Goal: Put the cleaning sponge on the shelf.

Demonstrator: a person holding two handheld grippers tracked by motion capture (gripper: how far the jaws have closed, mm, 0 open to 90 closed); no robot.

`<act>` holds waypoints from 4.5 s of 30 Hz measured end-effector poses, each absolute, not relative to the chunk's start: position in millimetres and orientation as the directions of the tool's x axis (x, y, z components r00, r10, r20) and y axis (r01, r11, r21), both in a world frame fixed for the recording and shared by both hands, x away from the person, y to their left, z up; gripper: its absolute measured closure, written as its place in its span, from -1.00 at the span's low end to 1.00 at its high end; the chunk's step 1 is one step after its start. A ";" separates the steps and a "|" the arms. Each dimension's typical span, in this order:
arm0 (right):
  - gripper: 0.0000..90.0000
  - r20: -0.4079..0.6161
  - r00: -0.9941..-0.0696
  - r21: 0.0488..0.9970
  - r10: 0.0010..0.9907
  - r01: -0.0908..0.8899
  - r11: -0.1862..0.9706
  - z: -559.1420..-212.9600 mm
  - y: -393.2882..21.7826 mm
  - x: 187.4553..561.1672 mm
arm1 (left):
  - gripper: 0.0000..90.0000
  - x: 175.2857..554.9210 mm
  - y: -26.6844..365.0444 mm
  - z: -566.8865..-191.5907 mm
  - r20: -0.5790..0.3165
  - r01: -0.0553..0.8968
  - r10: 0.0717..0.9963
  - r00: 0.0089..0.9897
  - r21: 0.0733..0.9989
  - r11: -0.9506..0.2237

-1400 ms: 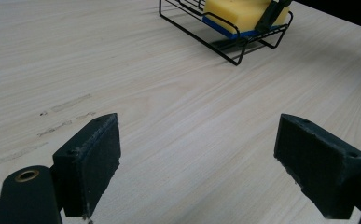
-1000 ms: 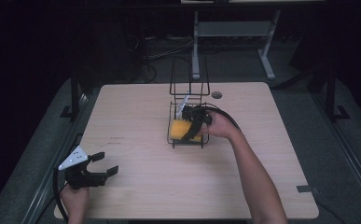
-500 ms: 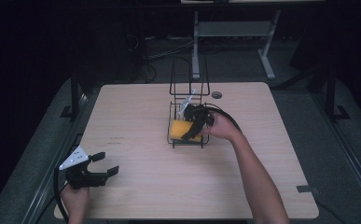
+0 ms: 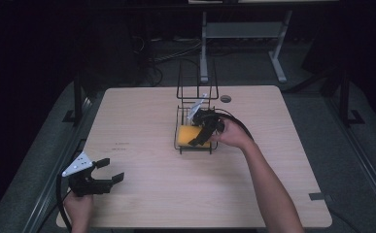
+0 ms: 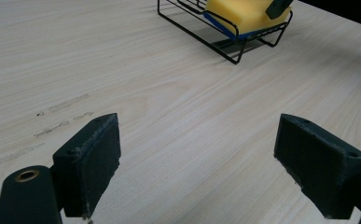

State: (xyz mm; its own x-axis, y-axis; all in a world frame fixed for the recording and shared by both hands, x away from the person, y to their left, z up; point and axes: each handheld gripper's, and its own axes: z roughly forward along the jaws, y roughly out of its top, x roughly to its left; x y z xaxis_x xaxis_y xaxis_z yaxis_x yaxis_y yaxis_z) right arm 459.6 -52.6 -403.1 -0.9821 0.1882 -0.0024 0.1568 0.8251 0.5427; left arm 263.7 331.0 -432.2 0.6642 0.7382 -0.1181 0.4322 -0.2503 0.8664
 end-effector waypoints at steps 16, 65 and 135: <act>-0.63 -0.026 -0.983 0.546 0.182 0.138 0.826 -399.4 -50.9 453.1 | -0.69 264.0 331.2 -433.1 -0.124 0.436 0.738 0.664 0.865 -0.247; -0.63 -0.088 -0.982 0.610 0.166 0.079 0.788 -394.1 -54.8 417.2 | -0.69 264.6 327.7 -432.9 -0.118 0.433 0.736 0.667 0.865 -0.254; -0.63 -0.037 -0.966 0.576 0.257 0.189 0.795 -419.0 -139.2 350.3 | -0.69 262.8 326.7 -434.1 -0.110 0.439 0.739 0.665 0.858 -0.267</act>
